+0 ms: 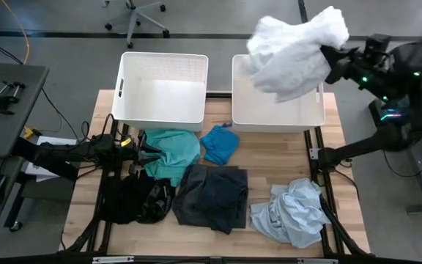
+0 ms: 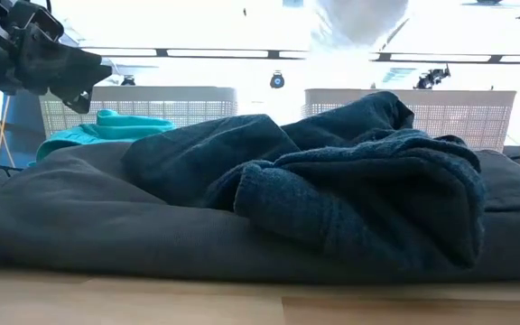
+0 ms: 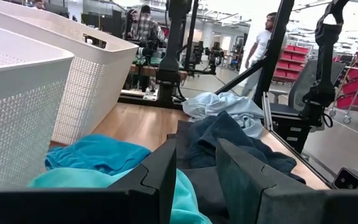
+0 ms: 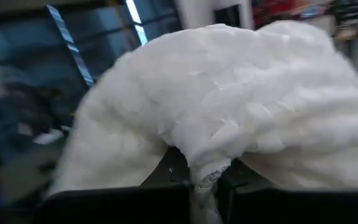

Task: Sort clothes
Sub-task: Put the white clothing into the right white bin, then put the patterned white shirt into the right white bin

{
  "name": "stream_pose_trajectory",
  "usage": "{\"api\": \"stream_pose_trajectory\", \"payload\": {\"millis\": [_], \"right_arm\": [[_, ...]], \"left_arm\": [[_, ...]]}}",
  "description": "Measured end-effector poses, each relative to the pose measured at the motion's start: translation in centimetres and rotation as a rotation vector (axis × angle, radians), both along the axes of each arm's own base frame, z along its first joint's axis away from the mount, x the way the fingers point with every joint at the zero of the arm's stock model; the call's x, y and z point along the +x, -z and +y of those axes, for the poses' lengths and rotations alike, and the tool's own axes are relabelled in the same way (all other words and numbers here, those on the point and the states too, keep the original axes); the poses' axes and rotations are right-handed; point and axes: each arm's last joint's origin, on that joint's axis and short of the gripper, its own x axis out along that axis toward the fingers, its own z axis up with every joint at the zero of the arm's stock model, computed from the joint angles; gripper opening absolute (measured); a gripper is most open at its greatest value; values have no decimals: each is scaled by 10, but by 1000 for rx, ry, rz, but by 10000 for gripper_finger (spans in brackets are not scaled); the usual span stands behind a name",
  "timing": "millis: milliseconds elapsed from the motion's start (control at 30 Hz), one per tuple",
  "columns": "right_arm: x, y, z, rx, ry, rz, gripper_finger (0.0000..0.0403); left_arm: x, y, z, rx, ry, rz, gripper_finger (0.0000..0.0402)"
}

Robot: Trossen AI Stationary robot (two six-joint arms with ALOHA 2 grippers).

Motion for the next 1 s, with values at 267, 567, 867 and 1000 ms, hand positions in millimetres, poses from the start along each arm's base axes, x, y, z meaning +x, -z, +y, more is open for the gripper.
{"api": "stream_pose_trajectory", "payload": {"millis": [267, 567, 867, 1000], "right_arm": [[31, 57, -38, 230, 123, 287, 3], [81, 145, -130, 358, 271, 646, 14], [91, 169, -148, 602, 141, 805, 150], [82, 146, -132, 624, 163, 749, 217]], "left_arm": [[0, 0, 0, 0, 0, 1, 102], [0, 0, 0, 1, 0, 1, 102], [0, 0, 0, 1, 0, 1, 102], [0, 0, 0, 1, 0, 1, 102]]}}
